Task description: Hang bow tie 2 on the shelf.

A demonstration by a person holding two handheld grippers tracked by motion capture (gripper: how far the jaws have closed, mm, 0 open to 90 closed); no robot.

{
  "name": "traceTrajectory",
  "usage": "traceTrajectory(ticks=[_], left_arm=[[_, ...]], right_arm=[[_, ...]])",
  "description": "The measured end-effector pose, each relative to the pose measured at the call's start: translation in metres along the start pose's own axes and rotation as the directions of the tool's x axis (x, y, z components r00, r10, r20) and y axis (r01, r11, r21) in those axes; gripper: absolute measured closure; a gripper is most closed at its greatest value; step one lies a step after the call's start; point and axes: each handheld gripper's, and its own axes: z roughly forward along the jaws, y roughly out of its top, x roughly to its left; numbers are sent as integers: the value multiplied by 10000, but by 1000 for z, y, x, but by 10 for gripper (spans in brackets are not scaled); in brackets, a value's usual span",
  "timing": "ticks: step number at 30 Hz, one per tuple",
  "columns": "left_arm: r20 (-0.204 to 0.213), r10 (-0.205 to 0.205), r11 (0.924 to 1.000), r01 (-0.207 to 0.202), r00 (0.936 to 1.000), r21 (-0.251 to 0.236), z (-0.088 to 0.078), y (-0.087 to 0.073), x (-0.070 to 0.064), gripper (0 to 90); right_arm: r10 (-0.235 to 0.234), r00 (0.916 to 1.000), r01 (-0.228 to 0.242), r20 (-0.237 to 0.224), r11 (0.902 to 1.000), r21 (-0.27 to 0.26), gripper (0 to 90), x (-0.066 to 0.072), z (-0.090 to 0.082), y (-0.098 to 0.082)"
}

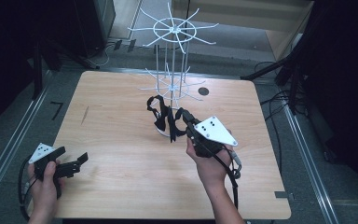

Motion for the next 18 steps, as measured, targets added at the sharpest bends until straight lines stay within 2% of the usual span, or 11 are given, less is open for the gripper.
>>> traceTrajectory(ticks=[18], left_arm=[[2, -21, 10000, 21, 10000, -10, 0, 0, 0, 0]], right_arm=[[16, 10000, -16, -12, 9999, -100, 900, 0, 4, 8]])
